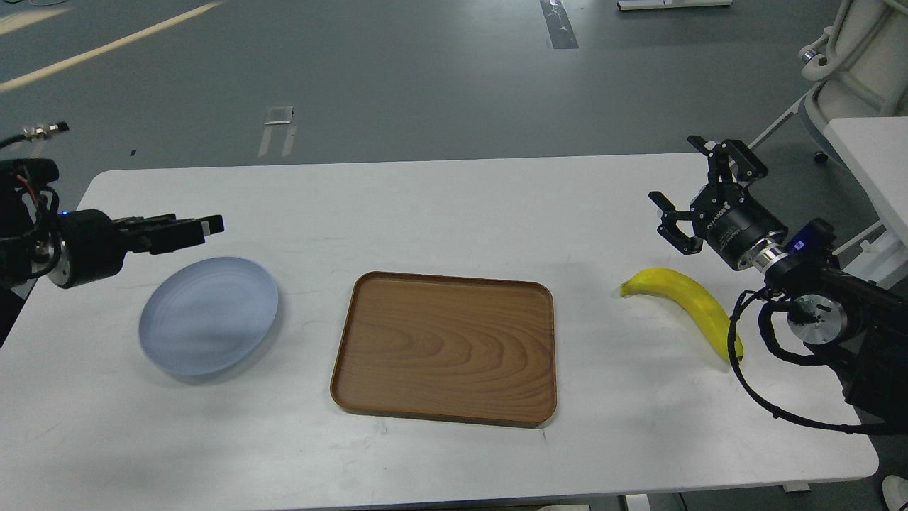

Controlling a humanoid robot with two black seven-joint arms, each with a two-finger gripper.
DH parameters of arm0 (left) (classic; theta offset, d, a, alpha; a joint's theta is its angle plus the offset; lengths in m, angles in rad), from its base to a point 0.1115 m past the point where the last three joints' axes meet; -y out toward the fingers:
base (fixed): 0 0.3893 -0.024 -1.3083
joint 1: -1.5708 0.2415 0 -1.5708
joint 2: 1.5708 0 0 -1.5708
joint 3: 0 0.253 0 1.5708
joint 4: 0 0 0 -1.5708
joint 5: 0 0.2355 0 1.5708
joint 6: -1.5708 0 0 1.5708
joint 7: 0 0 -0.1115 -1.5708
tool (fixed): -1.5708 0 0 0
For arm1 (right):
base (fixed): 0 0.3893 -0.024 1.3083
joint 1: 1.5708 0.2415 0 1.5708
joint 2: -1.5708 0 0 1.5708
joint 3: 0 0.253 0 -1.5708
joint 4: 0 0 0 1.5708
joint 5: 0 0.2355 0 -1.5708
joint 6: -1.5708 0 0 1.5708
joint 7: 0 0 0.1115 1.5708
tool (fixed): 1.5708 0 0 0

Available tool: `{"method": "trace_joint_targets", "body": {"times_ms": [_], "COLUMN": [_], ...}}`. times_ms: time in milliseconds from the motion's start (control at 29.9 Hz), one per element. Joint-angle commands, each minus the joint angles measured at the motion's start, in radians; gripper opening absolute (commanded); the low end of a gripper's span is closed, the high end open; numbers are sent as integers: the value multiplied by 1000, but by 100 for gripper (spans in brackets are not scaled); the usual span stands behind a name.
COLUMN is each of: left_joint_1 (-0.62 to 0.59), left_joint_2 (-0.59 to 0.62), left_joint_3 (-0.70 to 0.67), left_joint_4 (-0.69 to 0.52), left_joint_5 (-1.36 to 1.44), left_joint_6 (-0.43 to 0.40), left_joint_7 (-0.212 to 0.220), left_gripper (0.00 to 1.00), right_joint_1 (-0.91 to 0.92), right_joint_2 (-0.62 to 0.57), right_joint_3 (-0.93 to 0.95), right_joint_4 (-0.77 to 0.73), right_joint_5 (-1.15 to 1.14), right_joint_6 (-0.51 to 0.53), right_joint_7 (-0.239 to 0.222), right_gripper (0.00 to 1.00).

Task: Place banana on plate with both arms
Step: 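Lower the left gripper to the plate rim and grasp it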

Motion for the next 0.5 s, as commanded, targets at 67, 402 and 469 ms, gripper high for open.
{"method": "trace_joint_targets", "body": {"times_ms": [67,402,469], "left_joint_1": [4,8,31], "left_joint_2": [-45,-118,-118], "left_joint_3": [173,273,274], "left_joint_4": [179,260,273], "left_joint_5": [-26,-120,-136], "left_joint_6": [114,149,149], "left_joint_7": [0,0,0], "left_gripper": [99,94,90], "right_joint_1": [-2,-5,-6], "right_joint_2": [-1,-3,-4], "right_joint_3": [0,0,0], "right_joint_4": [1,3,3], "right_joint_5": [0,0,0], "right_joint_6": [0,0,0], "right_joint_7": [0,0,0], "right_gripper": [100,100,100]}}
